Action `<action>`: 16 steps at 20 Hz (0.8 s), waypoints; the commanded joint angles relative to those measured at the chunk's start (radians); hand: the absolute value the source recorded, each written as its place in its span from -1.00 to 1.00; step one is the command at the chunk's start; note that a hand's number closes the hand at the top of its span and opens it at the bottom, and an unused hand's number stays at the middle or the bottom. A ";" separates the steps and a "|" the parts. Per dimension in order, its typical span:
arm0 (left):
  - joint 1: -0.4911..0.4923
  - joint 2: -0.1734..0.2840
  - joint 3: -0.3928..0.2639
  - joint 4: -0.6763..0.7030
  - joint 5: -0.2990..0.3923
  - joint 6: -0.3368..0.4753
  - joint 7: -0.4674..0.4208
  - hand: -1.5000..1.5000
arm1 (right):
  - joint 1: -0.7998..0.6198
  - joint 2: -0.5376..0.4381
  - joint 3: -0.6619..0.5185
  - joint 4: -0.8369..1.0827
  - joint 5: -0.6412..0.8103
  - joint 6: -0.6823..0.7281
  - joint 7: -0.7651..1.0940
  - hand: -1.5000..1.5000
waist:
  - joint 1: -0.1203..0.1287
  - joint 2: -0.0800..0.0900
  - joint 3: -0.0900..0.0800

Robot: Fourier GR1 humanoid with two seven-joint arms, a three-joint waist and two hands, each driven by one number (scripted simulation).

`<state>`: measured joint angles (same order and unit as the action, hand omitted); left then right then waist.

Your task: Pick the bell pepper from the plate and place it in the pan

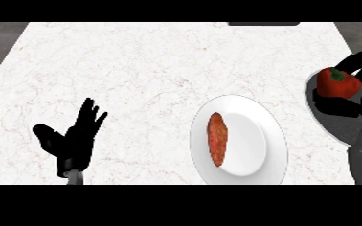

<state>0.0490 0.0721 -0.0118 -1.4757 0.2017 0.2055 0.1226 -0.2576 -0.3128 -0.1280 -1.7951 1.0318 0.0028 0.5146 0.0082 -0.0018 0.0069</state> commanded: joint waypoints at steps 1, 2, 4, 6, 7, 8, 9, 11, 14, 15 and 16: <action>0.028 0.014 0.002 -0.003 0.000 -0.008 0.035 0.00 | 0.020 -0.035 -0.085 0.203 -0.022 -0.153 -0.160 1.00 | 0.000 0.005 -0.006; 0.037 -0.009 -0.027 -0.025 -0.010 0.002 0.040 0.00 | -0.095 -0.080 -0.103 0.296 -0.016 -0.112 -0.147 1.00 | 0.008 0.006 -0.006; 0.018 0.016 0.007 0.044 0.007 -0.042 -0.017 0.00 | -0.087 -0.069 -0.137 0.465 -0.020 -0.259 -0.249 1.00 | 0.015 0.011 -0.005; 0.002 -0.024 -0.034 0.037 -0.019 -0.003 0.016 0.00 | -0.146 -0.111 -0.228 0.565 -0.160 -0.258 -0.347 1.00 | 0.014 0.012 -0.004; -0.004 -0.011 -0.016 0.049 -0.014 -0.010 0.007 0.00 | -0.188 -0.141 -0.246 0.641 -0.177 -0.251 -0.380 1.00 | 0.016 0.012 -0.005; -0.050 -0.053 -0.044 0.080 -0.058 0.046 0.004 0.00 | -0.183 -0.149 -0.237 0.687 -0.160 -0.267 -0.413 1.00 | 0.006 0.010 -0.005; -0.014 -0.017 -0.012 0.073 -0.011 -0.012 0.002 0.00 | -0.246 -0.177 -0.255 0.771 -0.170 -0.270 -0.438 1.00 | 0.019 0.013 -0.005; -0.005 -0.021 -0.021 0.042 -0.009 -0.013 0.011 0.00 | -0.259 -0.188 -0.294 0.902 -0.195 -0.343 -0.533 1.00 | 0.030 0.017 -0.004; -0.043 -0.009 -0.019 0.024 -0.016 0.002 0.048 0.00 | -0.250 -0.246 -0.245 1.016 -0.031 -0.315 -0.395 -1.00 | 0.040 0.023 -0.004; 0.019 -0.014 -0.029 0.032 -0.012 -0.027 0.003 0.00 | -0.297 -0.250 -0.247 1.070 -0.070 -0.249 -0.413 -1.00 | 0.045 0.020 -0.005; -0.007 0.000 -0.005 0.048 0.001 -0.036 0.002 0.00 | -0.312 -0.273 -0.280 1.125 -0.127 -0.220 -0.483 -1.00 | 0.040 0.021 -0.004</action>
<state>0.0252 0.0629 -0.0233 -1.4684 0.1916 0.1909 0.1141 -0.5121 -0.5264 -0.3810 -0.8561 0.9309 -0.2862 0.0835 0.0408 0.0107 0.0076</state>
